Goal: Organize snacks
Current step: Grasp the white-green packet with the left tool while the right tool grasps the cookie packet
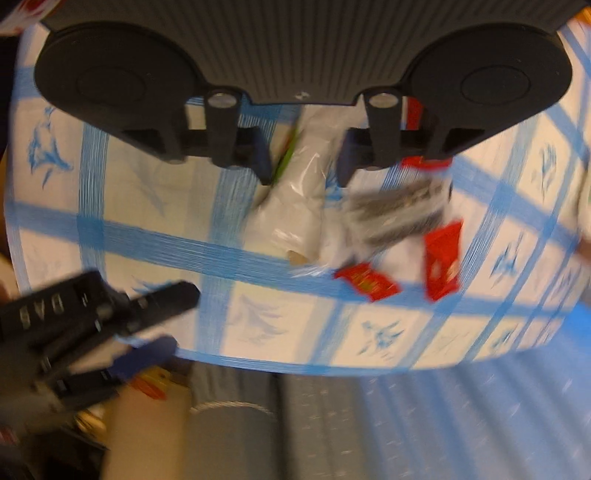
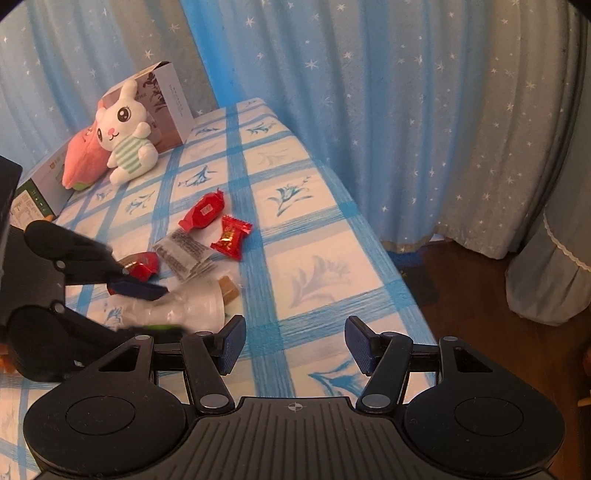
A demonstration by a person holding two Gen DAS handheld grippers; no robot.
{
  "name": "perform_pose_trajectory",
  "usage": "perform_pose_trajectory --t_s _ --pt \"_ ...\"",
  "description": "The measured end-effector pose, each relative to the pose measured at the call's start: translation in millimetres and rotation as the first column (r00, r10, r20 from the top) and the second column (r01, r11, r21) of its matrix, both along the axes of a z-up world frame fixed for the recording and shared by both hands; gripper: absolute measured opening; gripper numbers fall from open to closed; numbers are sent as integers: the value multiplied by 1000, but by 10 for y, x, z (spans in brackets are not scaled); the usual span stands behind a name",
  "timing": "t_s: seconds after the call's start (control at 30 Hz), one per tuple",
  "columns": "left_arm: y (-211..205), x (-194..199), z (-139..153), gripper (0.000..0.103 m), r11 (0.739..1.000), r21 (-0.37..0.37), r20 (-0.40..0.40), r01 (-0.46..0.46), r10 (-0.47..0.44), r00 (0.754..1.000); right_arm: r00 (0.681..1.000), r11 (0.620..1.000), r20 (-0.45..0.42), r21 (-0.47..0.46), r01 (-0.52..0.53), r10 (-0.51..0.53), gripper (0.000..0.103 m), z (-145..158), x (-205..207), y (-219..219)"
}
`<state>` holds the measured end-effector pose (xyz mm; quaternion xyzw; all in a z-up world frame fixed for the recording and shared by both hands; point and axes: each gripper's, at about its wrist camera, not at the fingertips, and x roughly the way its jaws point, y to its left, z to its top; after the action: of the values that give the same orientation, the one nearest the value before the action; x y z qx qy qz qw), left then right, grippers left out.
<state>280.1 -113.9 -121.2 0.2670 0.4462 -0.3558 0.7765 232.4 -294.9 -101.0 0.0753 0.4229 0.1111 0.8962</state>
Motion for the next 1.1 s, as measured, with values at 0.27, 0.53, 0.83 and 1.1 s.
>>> perform_pose_trajectory --t_s 0.27,0.53,0.83,1.1 --pt "331 -358 24 26 948 -102 -53 -300 296 954 998 997 27 41 -63 62 60 -27 124 218" --pt "625 -873 60 26 843 -174 -45 -509 509 860 989 989 39 28 -145 143 55 -181 352 529" --pt "939 -1123 78 26 726 -243 -86 -643 644 760 998 998 -22 41 -55 55 49 -330 522 733" --pt "1057 -1227 82 26 699 -256 -89 -667 670 737 995 989 44 -126 -79 85 24 -363 517 932"
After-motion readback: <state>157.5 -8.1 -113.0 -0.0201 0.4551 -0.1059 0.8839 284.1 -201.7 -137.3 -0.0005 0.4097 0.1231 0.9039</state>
